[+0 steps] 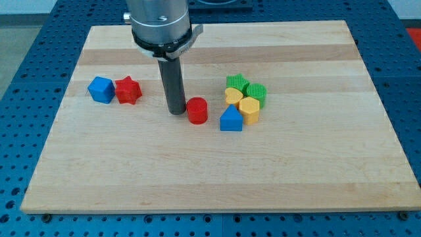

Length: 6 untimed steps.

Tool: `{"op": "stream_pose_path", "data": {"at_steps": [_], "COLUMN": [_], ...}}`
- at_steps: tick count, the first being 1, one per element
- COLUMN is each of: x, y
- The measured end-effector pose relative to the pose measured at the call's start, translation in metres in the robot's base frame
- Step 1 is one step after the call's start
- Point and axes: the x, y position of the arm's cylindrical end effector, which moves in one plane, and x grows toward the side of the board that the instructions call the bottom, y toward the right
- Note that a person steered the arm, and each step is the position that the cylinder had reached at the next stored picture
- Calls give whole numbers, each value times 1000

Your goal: Slide the red circle to the left side of the blue triangle

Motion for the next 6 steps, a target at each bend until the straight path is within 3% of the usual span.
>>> {"op": "stream_pose_path", "data": {"at_steps": [6], "x": [7], "y": [34]}}
